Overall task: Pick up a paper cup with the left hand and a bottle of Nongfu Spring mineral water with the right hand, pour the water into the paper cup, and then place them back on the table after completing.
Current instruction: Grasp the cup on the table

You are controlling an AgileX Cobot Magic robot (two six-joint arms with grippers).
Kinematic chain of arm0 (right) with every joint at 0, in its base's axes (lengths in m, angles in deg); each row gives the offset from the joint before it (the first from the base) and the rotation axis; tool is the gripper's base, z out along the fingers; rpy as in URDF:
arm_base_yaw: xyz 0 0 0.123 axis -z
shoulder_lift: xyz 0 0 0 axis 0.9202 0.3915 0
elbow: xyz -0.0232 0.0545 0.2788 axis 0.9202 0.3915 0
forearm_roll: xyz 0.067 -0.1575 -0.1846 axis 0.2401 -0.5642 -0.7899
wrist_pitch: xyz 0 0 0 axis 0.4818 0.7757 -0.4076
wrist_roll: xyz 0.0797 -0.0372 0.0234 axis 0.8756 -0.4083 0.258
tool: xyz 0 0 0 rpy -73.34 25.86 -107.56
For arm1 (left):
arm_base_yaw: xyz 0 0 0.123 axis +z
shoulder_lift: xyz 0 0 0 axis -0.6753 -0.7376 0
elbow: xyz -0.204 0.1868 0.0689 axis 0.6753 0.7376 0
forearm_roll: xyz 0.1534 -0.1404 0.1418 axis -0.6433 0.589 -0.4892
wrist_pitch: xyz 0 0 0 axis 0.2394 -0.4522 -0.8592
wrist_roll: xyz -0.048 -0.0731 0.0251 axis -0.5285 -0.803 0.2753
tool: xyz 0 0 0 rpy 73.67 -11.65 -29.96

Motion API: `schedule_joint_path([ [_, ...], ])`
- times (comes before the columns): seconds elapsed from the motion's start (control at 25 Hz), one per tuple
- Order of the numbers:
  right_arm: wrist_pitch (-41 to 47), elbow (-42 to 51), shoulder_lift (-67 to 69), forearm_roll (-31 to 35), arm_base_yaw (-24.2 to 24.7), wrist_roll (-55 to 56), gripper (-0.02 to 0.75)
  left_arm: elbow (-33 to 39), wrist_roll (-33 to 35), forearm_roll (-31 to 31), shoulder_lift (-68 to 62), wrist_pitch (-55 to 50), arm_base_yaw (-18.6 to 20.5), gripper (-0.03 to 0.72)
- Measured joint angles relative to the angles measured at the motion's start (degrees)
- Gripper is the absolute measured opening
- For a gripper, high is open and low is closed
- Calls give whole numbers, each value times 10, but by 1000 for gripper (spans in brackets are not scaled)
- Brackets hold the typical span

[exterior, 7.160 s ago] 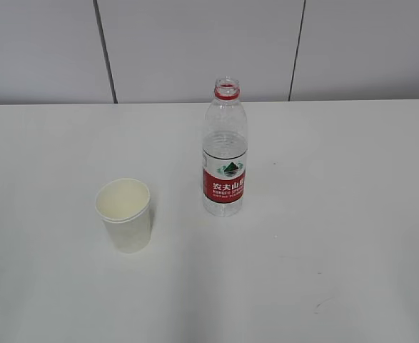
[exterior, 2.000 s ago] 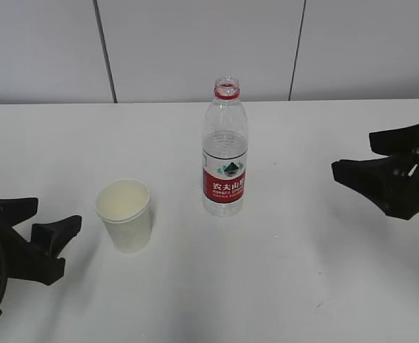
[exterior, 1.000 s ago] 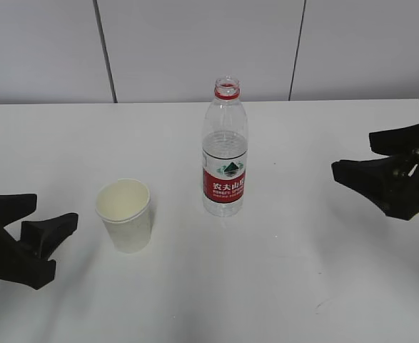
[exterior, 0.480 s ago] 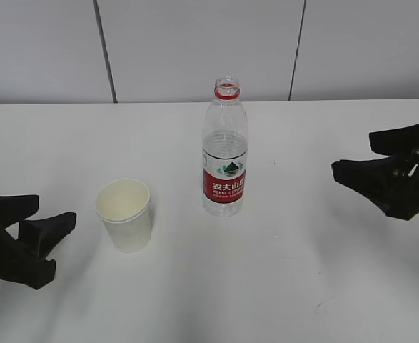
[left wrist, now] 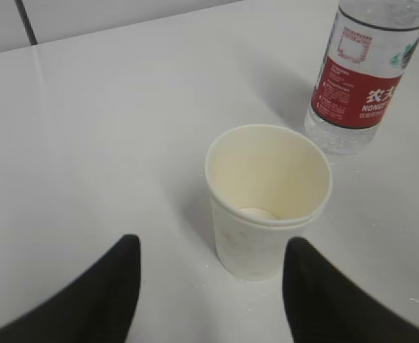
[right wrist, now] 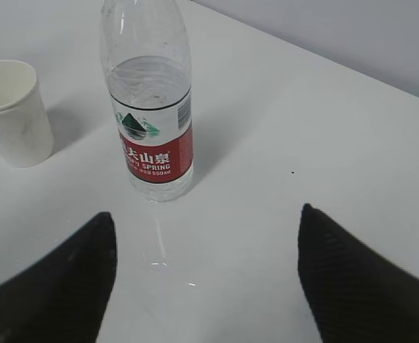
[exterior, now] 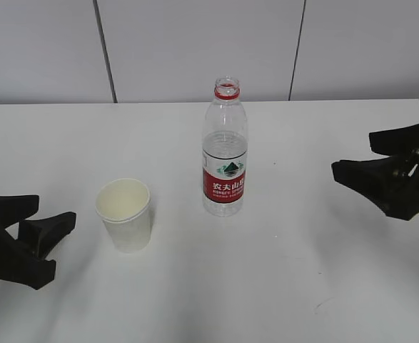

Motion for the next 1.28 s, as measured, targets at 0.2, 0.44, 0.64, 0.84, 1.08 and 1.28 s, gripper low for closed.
schedule_joint_path([
  [0.2,0,-3,0,-36,0,12,587,0,0,0,0,0,0,384],
  [0.44,-2,-53,0,-286,-1,297,587,0,0,0,0,0,0,373],
  [0.64,-78,-81,0,-530,-48,548,587,0,0,0,0,0,0,367],
  [0.84,-211,-64,-2,-720,-134,771,587,0,0,0,0,0,0,355],
  [1.08,-410,9,-3,-897,-184,1034,587,0,0,0,-1,0,0,355],
  [1.28,-452,21,-3,-945,-184,1093,587,0,0,0,-25,0,0,337],
])
